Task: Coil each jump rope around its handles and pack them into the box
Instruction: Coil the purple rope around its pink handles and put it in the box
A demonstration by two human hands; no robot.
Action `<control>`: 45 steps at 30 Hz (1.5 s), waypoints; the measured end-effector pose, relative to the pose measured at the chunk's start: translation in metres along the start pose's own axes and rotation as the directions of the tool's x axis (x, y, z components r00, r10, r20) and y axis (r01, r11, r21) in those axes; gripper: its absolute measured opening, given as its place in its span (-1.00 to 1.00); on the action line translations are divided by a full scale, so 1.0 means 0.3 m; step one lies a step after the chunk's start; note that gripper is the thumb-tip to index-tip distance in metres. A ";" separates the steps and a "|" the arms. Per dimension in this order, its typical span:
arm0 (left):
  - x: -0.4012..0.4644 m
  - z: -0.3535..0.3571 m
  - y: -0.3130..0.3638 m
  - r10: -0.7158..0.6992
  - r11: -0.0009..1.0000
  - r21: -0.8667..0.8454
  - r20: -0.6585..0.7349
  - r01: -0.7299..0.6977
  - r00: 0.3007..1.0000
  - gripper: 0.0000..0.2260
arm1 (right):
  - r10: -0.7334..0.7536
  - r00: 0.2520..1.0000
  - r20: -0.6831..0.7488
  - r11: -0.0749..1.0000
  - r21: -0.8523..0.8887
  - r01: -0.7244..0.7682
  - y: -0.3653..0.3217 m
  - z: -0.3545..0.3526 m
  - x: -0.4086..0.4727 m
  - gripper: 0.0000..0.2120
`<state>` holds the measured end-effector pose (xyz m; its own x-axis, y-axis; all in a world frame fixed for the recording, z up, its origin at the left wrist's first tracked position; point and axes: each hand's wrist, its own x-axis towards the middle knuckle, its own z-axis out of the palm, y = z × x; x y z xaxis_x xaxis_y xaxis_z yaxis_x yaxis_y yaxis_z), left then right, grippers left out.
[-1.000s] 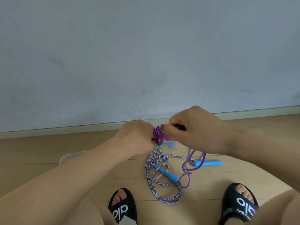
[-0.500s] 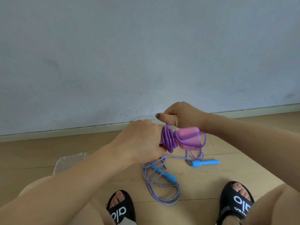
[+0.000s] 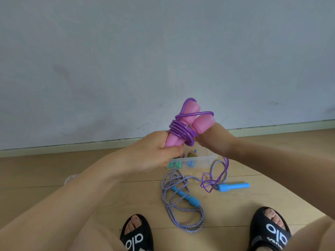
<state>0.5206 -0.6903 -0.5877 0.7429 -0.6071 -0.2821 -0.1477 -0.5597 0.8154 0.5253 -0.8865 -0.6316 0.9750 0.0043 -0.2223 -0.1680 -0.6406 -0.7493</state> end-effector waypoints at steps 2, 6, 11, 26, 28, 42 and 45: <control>0.007 -0.015 -0.013 0.027 0.998 0.058 -0.055 -0.024 0.998 -0.81 | -0.005 1.000 -0.006 0.999 0.042 0.006 -0.005 0.007 0.013 -0.67; 0.038 -0.034 -0.045 0.062 0.957 0.290 -0.236 0.010 0.970 -0.83 | 0.040 0.999 0.012 0.995 0.086 -0.041 -0.013 0.030 0.008 -0.60; 0.067 -0.029 -0.067 0.056 0.930 0.362 -0.311 0.064 0.949 -0.79 | 0.033 0.999 -0.013 0.998 0.062 -0.032 -0.016 0.093 -0.049 -0.47; 0.146 0.010 -0.115 0.037 0.470 0.842 -0.320 0.266 0.947 -0.83 | -0.343 0.929 0.142 0.676 -0.649 0.349 -0.054 0.079 -0.131 -0.77; 0.138 0.031 -0.113 0.101 0.336 0.916 -0.266 0.219 0.959 -0.80 | -0.430 0.890 0.149 0.582 -0.708 0.400 -0.100 0.031 -0.130 -0.76; 0.025 0.087 -0.043 0.231 0.395 0.910 0.034 -0.126 0.972 -0.85 | -0.443 0.875 0.195 0.756 -0.445 0.481 -0.098 -0.089 0.053 -0.45; -0.002 0.078 -0.035 0.342 0.602 0.759 0.037 -0.249 0.939 -0.86 | -0.256 0.925 0.282 0.915 -0.239 0.326 -0.073 -0.101 0.053 -0.45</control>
<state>0.5063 -0.6973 -0.6080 0.6226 -0.7825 -0.0045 -0.7696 -0.6134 0.1776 0.5489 -0.8958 -0.5999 0.9036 0.3840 -0.1899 0.1985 -0.7681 -0.6087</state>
